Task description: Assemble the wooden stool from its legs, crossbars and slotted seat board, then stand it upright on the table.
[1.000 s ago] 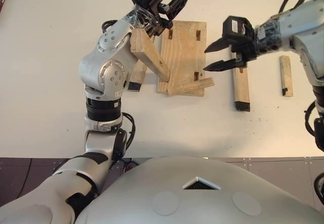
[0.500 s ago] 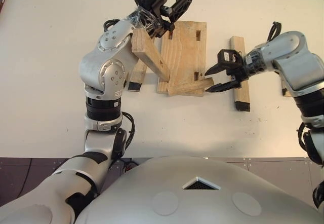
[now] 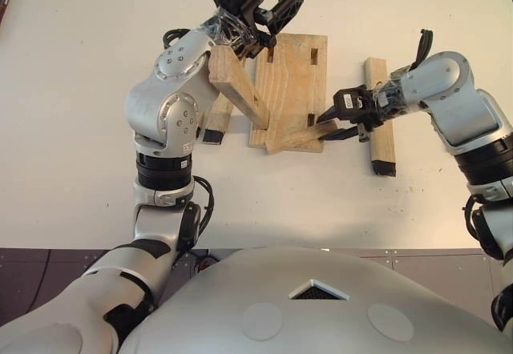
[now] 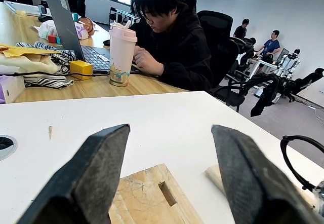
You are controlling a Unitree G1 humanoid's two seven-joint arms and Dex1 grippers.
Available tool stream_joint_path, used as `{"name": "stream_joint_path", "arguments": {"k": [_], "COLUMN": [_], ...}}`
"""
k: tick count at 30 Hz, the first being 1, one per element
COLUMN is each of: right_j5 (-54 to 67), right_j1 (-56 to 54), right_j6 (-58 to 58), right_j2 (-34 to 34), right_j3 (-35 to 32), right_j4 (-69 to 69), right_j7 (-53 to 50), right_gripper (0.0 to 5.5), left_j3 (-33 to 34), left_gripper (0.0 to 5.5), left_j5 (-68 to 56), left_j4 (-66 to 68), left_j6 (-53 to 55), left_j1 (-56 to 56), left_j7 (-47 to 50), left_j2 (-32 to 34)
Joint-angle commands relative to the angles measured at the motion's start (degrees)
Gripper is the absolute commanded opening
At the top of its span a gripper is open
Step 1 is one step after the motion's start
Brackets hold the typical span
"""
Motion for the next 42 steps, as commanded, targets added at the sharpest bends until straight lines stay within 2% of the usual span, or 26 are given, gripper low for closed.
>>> {"name": "stream_joint_path", "arguments": {"k": [1,9,18,23,26,34,35,39,42], "right_j5": [-4.4,-3.6,5.7,5.3,3.4,3.7,4.3,4.8,7.2], "right_j1": [0.9,0.0,-2.2,0.9,3.4,12.2,13.0,13.8,12.4], "right_j6": [-0.8,7.0,20.9,30.5,32.2,42.8,44.1,46.5,48.8], "right_j2": [-0.7,-3.1,-4.2,-0.5,4.1,15.6,15.7,12.9,8.5], "right_j3": [-0.6,-7.3,-16.2,-17.5,-15.9,-17.1,-16.7,-14.9,-16.1], "right_j4": [1.0,2.1,-4.2,-6.5,-7.2,-16.5,-18.7,-23.8,-28.0], "right_j7": [-3.2,-4.9,-1.2,-11.0,-19.2,-36.7,-37.3,-37.4,-34.3], "right_gripper": [1.29,1.28,1.28,1.28,1.28,1.28,1.65,2.22,2.64], "left_j3": [0.0,0.2,0.6,1.5,1.7,2.4,2.5,2.3,2.6], "left_gripper": [2.97,2.97,2.97,2.97,2.97,2.97,2.97,2.97,2.97], "left_j5": [0.4,0.8,1.0,1.3,1.8,2.4,2.5,2.8,2.8], "left_j4": [0.0,-0.7,-0.6,-0.3,0.3,0.2,0.1,0.4,0.2], "left_j6": [0.6,0.4,0.2,-0.6,-1.2,-1.8,-1.9,-2.2,-2.0], "left_j1": [-0.6,0.4,0.3,0.0,-0.1,0.6,0.8,0.9,0.8], "left_j7": [0.1,0.7,0.5,1.1,1.2,1.5,1.6,2.0,2.0], "left_j2": [0.0,-0.1,0.3,0.1,0.0,-0.4,-0.6,-1.1,-1.1]}}
